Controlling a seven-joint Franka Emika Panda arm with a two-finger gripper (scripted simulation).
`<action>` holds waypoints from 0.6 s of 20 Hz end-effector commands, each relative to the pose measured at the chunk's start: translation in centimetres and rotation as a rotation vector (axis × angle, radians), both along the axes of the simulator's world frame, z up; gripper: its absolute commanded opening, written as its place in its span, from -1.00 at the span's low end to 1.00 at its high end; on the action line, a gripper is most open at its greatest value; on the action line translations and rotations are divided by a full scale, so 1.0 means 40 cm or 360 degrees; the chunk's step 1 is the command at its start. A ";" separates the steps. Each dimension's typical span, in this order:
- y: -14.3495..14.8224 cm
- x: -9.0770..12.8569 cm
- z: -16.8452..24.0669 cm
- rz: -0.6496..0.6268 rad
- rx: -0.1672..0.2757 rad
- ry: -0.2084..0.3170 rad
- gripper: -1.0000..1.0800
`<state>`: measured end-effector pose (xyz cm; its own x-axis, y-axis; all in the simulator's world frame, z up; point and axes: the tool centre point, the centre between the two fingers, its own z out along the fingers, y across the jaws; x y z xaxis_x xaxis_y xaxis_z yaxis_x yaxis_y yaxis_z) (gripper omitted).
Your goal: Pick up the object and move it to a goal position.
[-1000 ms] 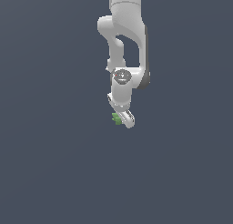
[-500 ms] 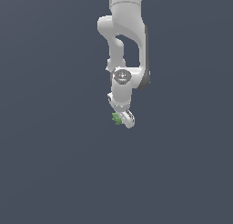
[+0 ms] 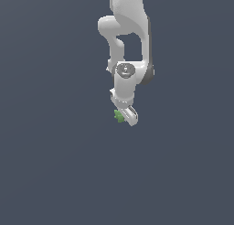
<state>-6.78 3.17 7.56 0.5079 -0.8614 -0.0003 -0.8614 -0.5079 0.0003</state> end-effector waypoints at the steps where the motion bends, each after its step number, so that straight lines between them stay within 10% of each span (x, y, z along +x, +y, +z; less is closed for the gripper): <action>1: 0.012 0.000 0.040 0.0000 0.0000 -0.0002 -1.00; 12: 0.091 0.001 0.302 -0.0002 -0.0003 -0.0002 -1.00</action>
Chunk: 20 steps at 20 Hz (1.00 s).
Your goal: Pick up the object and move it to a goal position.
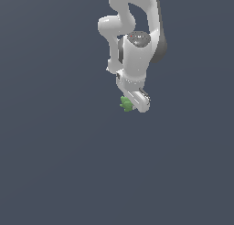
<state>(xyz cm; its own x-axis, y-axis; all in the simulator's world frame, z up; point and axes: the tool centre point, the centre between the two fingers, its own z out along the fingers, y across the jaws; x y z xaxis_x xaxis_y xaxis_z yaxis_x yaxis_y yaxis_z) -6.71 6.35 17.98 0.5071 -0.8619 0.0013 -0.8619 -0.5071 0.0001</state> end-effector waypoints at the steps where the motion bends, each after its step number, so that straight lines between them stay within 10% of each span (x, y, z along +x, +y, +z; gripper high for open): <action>1: 0.020 -0.001 0.069 -0.0001 -0.0002 0.0000 -1.00; 20: 0.173 0.009 0.555 0.0000 -0.0002 0.0000 -1.00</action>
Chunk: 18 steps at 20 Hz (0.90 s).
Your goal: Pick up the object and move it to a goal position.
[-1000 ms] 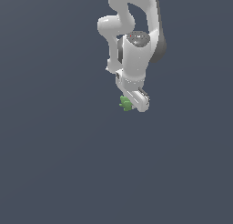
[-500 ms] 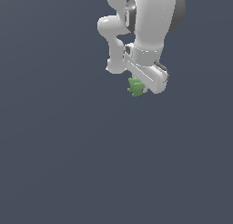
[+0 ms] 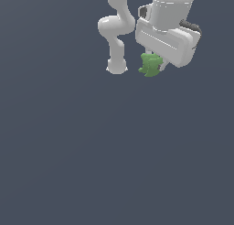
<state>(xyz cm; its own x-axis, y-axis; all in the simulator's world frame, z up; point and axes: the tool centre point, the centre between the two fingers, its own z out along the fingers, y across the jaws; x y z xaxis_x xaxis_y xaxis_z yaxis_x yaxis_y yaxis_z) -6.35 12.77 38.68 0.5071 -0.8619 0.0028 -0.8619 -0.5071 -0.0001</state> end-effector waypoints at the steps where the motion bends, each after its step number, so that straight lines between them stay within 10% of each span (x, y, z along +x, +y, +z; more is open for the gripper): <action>1: 0.020 0.001 0.061 0.0000 0.0000 0.0002 -1.00; 18: 0.096 0.019 0.290 0.0003 0.0004 0.0002 -1.00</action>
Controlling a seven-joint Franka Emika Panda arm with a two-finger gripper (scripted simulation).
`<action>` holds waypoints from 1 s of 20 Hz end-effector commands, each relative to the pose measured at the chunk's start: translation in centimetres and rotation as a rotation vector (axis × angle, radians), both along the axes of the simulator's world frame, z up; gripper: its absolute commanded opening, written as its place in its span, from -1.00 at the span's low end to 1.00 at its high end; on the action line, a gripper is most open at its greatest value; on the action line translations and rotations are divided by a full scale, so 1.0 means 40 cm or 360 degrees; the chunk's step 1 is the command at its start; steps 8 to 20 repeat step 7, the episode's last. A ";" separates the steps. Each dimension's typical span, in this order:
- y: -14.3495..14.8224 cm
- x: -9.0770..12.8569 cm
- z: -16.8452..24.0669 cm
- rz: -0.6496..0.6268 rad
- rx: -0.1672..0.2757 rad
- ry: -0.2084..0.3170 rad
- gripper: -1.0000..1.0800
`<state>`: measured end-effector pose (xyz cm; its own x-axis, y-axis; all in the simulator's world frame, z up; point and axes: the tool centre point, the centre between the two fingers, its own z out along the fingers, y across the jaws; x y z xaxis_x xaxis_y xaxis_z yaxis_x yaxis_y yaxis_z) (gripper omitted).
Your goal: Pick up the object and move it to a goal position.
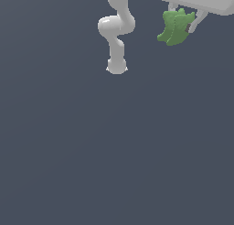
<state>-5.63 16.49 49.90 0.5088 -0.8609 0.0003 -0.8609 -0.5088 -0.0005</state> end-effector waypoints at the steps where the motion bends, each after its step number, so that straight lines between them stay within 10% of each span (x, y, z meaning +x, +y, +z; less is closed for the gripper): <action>1: 0.005 0.002 0.014 0.0000 0.0000 0.0001 -1.00; 20: 0.009 0.004 0.025 0.0000 0.0000 0.0001 -1.00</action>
